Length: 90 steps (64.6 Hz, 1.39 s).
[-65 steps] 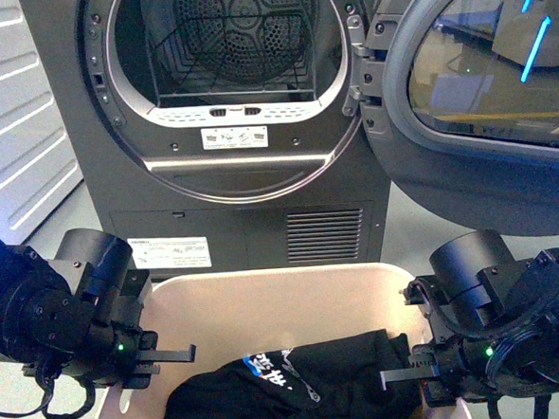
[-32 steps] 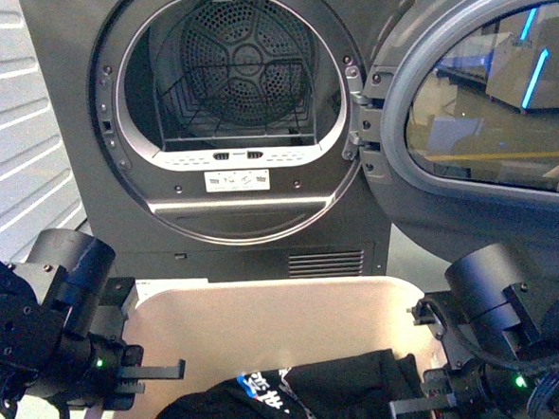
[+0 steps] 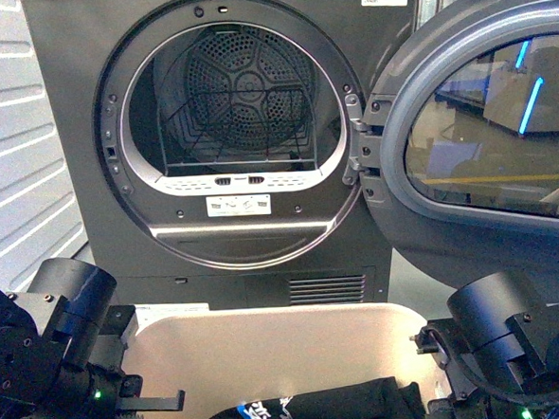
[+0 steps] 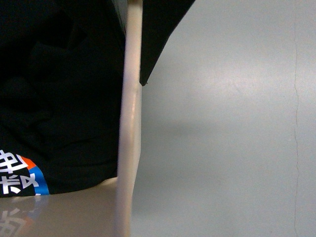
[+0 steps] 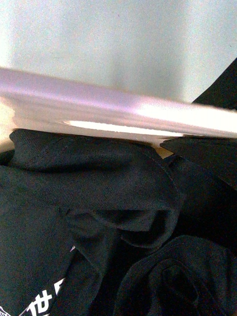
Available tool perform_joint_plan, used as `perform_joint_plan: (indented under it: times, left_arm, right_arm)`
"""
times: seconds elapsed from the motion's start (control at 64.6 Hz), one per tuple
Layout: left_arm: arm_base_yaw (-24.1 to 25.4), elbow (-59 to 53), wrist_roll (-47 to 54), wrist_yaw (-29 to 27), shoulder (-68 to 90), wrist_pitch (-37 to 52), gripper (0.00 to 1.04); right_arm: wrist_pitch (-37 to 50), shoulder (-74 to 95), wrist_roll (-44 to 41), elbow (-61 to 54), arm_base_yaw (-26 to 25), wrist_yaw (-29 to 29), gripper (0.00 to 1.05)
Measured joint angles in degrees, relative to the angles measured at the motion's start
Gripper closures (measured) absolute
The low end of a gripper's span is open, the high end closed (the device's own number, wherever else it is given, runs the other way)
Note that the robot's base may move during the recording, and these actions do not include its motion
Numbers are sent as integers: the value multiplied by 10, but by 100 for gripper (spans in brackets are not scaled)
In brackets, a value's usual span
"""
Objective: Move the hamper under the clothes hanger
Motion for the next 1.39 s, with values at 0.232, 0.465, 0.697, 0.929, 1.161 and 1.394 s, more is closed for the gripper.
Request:
perform_joint_plan:
  times: [0.232,0.465,0.697,0.929,1.161,1.394]
  left_arm:
    - [15,-2,-2,-7,0,0,101]
    - [-1,-2,-2,2,0,0,101]
    - [-2,-1,-1,0,-2,0,101]
    - [2,-2,-2,-1,-5,0,101]
    - [1,-2,-2,0,-5,0,101]
    - [1,-2,-2,0,-6,0,101]
  right_arm:
    - [1,0,0,2,15,-7,99]
    - [1,-1,-1,2,-2,2,99]
    - [1,-2,-4,0,-3,1,99]
    - [2,-2,-4,0,3,0,99]
    - [2,-2,-4,0,1,1,99]
    - [2,-2,-4,0,0,0,99]
